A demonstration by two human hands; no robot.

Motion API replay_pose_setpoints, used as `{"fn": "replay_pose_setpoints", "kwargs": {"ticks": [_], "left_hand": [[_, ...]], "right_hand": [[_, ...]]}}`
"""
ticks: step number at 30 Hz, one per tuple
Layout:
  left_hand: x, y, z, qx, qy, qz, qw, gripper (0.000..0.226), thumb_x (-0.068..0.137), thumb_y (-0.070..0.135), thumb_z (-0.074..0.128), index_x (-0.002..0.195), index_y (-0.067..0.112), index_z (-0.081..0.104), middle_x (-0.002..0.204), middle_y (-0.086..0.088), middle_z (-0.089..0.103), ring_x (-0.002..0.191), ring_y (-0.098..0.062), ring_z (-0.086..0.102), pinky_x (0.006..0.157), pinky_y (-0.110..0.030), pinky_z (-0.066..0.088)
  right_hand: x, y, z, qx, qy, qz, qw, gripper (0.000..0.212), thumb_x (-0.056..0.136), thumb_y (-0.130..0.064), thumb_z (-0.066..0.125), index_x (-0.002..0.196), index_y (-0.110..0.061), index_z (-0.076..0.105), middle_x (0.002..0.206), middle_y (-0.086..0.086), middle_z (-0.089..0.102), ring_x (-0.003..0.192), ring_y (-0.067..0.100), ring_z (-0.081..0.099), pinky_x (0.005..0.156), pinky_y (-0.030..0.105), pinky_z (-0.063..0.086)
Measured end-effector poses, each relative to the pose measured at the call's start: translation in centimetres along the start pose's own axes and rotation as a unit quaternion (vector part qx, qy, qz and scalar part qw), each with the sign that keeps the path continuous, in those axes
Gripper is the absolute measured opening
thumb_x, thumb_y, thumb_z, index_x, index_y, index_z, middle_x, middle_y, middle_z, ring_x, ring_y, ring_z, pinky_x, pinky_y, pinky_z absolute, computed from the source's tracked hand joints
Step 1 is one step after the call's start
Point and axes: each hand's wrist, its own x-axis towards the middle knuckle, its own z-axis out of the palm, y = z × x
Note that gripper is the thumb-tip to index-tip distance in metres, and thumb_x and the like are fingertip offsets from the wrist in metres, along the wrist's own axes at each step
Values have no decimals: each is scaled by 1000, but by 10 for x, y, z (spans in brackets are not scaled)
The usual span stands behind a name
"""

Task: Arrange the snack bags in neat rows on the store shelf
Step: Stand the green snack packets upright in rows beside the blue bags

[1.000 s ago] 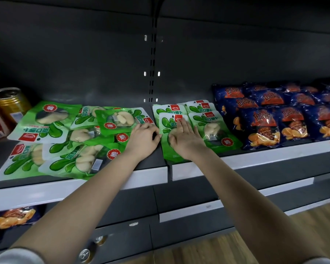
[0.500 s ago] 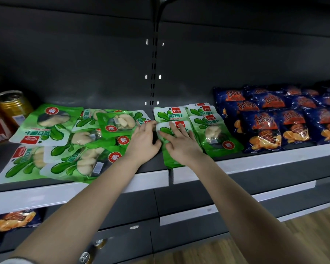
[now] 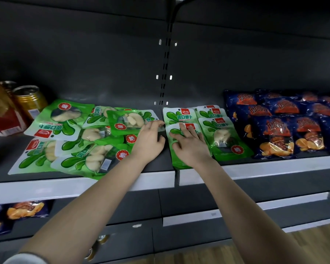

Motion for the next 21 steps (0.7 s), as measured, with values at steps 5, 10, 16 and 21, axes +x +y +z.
{"fn": "replay_pose_setpoints", "kwargs": {"ticks": [5,10,16,21], "left_hand": [[2,2,1,-13,-8,-12,1000,45,80,0,51,125,5,50,126,-17,52,120,-34,45,105,-35,32],[8,10,-22,-43,33,-14,998,45,81,-1,52,126,3,50,127,-18,52,120,-32,46,100,-25,29],[-14,-28,-72,83,34,-74,993,49,84,11,53,132,6,44,131,-18,48,122,-36,41,104,-34,29],[-38,-78,-108,170,4,-166,971,52,90,27,50,137,8,39,139,-16,44,129,-32,38,108,-36,25]], "right_hand": [[5,-10,-11,-38,-26,13,999,48,95,-47,30,141,-37,39,160,2,10,146,30,8,117,54,1],[12,-28,-30,-34,27,16,999,46,96,-45,32,139,-31,44,150,12,30,137,35,25,113,52,6],[23,-66,-15,-15,48,-81,995,63,92,-33,46,149,-21,21,158,7,10,144,29,14,117,50,2],[44,-102,0,-49,40,-113,992,72,92,-20,51,151,-16,11,159,7,3,146,24,8,118,44,3]]}}
